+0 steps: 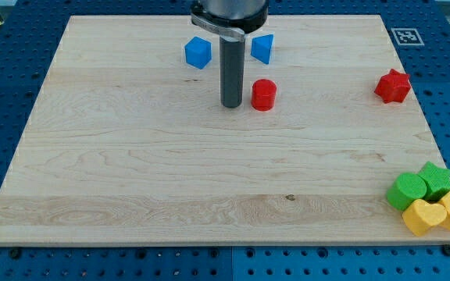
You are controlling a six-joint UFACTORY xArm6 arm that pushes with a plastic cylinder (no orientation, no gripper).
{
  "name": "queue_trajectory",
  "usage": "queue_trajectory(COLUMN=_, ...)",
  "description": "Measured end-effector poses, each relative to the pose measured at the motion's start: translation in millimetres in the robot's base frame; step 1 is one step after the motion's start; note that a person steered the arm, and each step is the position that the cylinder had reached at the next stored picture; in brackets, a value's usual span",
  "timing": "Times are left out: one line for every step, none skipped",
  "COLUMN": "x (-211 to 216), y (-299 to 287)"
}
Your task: Move the red circle towards right
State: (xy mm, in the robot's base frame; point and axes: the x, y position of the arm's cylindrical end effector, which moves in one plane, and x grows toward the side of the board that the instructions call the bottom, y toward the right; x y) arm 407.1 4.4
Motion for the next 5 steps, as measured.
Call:
queue_trajectory(x=-8, y=0)
queue_trajectory(x=-16, y=6)
queue_trajectory(x=-16, y=19)
queue_trajectory(x=-16, y=32)
queue_trajectory(x=-16, y=48)
